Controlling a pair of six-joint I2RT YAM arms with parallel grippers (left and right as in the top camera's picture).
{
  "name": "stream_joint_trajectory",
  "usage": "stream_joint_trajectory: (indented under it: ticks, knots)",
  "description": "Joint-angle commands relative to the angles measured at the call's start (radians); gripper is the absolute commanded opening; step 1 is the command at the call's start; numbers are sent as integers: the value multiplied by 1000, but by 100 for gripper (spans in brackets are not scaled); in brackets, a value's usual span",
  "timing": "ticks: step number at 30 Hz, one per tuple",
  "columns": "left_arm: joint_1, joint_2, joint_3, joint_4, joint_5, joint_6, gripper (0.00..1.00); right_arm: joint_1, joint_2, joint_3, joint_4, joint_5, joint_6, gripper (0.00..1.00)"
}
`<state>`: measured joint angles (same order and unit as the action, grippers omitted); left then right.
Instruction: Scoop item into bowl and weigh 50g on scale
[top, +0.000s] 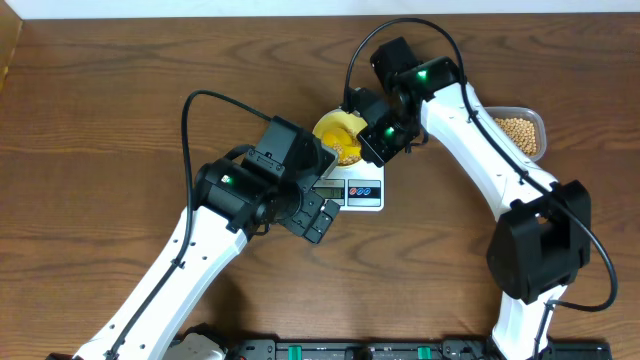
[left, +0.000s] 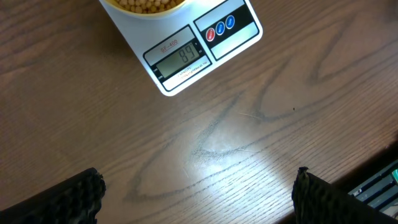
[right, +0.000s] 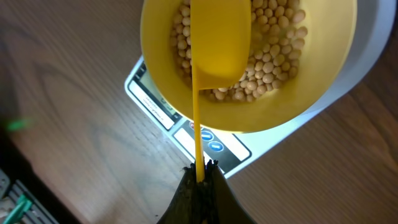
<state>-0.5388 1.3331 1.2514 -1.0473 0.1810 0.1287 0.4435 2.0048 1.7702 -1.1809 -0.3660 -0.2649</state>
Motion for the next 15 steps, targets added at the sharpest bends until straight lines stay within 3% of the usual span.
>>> stream_joint_trajectory:
  ticks: [1,15]
  knots:
    - [-1,-8,13,-2,-3,2,98,-21,18,-1,6,-68,22,1]
    - [-1,-8,13,-2,-3,2,98,-64,19,-1,39,-169,86,1]
